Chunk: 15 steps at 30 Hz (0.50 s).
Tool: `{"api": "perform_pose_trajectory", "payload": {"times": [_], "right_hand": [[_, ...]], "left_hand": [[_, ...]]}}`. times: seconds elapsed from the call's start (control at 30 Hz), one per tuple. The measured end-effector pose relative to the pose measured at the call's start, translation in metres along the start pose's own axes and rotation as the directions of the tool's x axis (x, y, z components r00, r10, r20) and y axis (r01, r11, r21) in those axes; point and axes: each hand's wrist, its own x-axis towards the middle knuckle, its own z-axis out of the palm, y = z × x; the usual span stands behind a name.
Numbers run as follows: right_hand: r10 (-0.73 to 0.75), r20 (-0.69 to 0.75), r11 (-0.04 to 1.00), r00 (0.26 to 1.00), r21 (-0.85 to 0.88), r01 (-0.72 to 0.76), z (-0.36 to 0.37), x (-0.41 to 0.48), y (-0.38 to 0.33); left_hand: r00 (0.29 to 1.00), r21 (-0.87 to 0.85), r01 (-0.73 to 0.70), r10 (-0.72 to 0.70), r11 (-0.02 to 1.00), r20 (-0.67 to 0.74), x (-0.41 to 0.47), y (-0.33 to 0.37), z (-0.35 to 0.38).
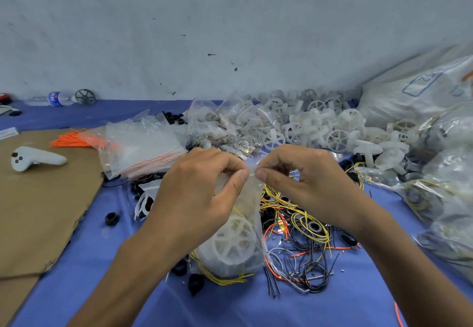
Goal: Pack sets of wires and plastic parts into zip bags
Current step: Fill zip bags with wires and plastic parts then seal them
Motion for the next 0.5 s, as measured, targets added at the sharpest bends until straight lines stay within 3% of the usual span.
{"api": "perform_pose_trajectory", "payload": {"times": [0.3, 0.5], "right_hand": [[-0.004, -0.004, 1.0, 1.0, -0.002, 0.004, -0.003, -0.003, -0.005], [-0.098, 0.016, 0.994, 0.995, -0.056, 0.099, -0.002, -0.007, -0.003]], "left_hand": [[0.997, 0.138, -0.06, 0.065, 0.989, -0.032, 0.003, 0.011, 0.002], [0.999, 0.111, -0.052, 0.052, 0.993, 0.003, 0.002, 0.01, 0.001]]}}
